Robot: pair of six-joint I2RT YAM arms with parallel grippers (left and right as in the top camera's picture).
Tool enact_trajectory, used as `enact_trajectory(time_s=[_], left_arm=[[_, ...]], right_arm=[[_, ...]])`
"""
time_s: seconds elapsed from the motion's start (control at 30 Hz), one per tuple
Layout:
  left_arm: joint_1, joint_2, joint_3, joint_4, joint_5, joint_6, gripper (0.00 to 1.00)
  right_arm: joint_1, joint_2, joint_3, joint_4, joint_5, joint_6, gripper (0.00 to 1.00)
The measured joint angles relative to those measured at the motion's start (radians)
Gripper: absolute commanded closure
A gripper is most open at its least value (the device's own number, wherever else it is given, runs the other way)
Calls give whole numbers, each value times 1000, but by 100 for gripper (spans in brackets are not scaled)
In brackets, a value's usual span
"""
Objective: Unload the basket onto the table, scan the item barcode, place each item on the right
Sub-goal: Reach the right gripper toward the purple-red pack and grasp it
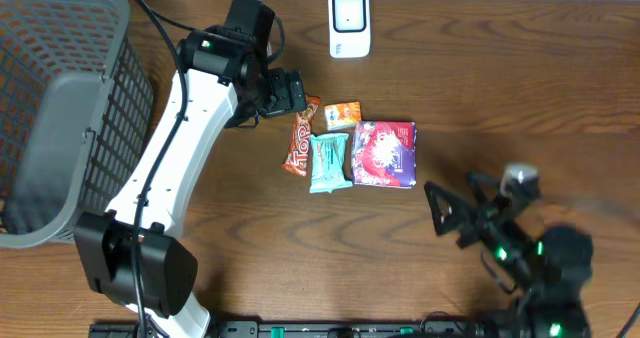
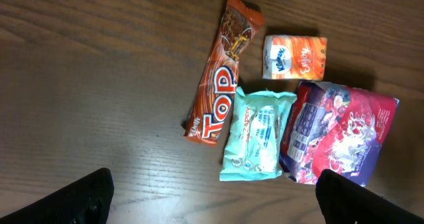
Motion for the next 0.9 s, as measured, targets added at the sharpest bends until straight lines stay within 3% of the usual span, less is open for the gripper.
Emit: enact_trajectory(time_s=[0.23,0.37,0.73,0.9], left_arm=[[0,0,-3,1,0,0,2],[0,0,-4,0,0,0,2],[0,0,-4,0,0,0,2],[0,0,-4,1,0,0,2]], right_arm=[[0,534,384,-298,0,-118,1],[0,746,523,-332,-29,-132,1],[0,1088,544,-312,-27,-176,1],[0,1225,544,-253,-73,-234,19]])
